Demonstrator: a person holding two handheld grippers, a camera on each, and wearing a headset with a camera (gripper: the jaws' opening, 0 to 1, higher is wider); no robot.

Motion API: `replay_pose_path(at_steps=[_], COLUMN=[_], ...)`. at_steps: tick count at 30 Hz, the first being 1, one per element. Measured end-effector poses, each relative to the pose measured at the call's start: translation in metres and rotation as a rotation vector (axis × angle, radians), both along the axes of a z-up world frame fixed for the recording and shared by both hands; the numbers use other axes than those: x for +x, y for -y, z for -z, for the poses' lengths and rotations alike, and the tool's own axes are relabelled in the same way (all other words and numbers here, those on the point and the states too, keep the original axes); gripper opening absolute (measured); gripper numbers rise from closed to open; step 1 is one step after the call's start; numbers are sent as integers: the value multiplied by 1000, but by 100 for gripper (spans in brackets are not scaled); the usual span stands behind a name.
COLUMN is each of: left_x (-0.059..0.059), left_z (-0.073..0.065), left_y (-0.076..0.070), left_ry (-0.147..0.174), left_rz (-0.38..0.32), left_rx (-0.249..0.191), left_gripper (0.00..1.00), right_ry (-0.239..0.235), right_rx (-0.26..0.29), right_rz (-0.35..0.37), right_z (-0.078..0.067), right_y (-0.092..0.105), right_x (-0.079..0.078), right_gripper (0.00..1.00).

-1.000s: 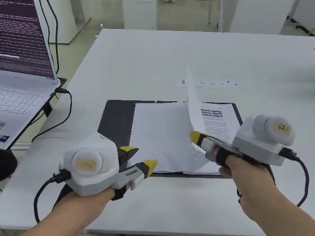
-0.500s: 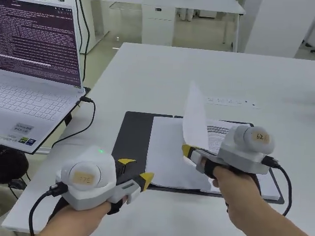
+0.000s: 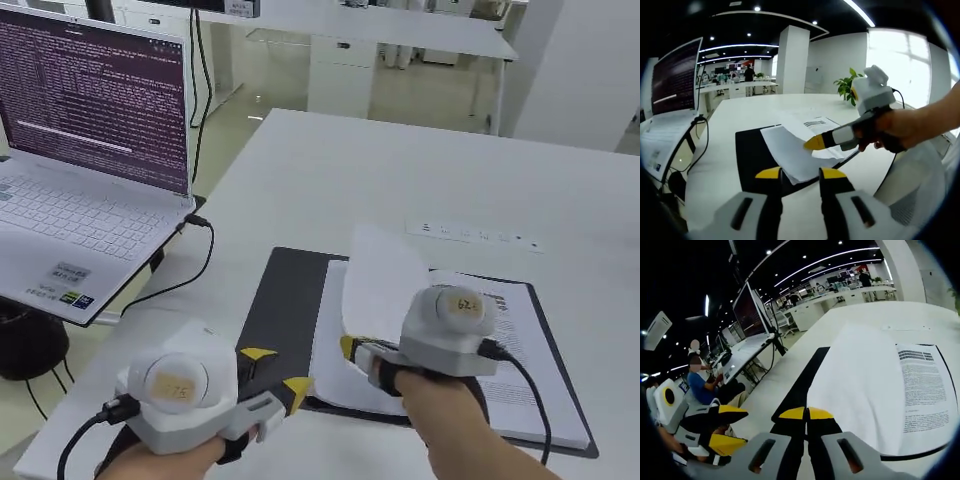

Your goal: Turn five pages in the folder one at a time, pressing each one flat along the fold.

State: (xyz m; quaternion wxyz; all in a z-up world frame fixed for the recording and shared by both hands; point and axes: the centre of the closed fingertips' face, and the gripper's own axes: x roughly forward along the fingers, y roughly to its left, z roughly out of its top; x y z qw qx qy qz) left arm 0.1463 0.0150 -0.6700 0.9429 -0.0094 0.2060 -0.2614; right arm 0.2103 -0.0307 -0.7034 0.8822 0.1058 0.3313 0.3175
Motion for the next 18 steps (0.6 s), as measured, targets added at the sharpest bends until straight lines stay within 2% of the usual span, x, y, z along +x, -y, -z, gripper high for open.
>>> replay_pose_path(at_steps=[8,13,18], left_x=[-3,-6,-8], left_z=[7,11,15], left_y=[-8,-11,-15], left_ry=[-13,-27,-42], left_rz=[-12,-18,-27], left_rx=[6,6,7], left_gripper=[27,27,27], right_ry=[-47,-84,-102], right_rx=[-57,-83,-89], right_rz=[-28,-8,12], right_z=[30,52,65], right_y=[-13,-17,-18], right_x=[-3,-5,-6], right_gripper=[0,0,0])
